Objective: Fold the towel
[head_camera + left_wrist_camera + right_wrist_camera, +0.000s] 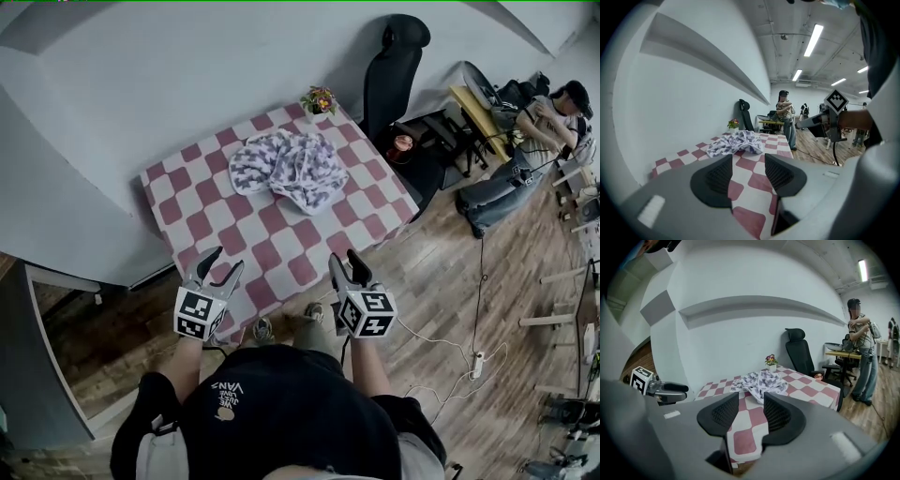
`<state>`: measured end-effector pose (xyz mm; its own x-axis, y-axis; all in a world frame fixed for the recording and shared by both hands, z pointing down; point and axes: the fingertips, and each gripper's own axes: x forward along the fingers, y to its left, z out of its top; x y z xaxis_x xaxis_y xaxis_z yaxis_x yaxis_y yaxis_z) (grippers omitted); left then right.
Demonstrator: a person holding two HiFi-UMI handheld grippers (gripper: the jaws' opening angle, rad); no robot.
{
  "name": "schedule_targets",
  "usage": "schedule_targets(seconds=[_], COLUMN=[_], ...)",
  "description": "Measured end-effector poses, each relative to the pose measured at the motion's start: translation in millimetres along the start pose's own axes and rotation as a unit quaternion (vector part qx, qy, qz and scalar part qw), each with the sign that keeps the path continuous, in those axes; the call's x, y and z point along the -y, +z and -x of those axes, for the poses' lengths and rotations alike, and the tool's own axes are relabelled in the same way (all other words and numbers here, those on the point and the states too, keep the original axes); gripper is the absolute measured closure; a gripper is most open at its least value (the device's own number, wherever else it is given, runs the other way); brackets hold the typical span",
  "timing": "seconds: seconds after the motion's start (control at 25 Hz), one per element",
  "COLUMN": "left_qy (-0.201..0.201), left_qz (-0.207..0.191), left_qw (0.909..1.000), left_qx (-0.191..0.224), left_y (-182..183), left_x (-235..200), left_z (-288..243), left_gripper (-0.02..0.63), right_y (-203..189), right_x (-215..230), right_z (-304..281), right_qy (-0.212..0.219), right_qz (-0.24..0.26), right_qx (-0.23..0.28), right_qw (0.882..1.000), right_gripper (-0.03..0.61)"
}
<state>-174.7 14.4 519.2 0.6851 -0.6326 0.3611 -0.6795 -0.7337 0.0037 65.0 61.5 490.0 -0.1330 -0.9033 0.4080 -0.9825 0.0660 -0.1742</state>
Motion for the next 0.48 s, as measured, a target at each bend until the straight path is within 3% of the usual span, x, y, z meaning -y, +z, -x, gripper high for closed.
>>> schedule_targets(seconds=[0.48], left_qy=[0.058], left_qz=[0.027], left_qw=[0.9964], left_qx=[-0.055], left_y=[-24.0], left_x=[-28.2], left_z=[-60.1], left_gripper=[0.423], right_y=[15.8], right_x=[34.2], right_z=[-117.3], right_qy=[0.035], right_qz=[0.143], right_qx=[-0.069], right_qw=[0.987], right_gripper=[0.411])
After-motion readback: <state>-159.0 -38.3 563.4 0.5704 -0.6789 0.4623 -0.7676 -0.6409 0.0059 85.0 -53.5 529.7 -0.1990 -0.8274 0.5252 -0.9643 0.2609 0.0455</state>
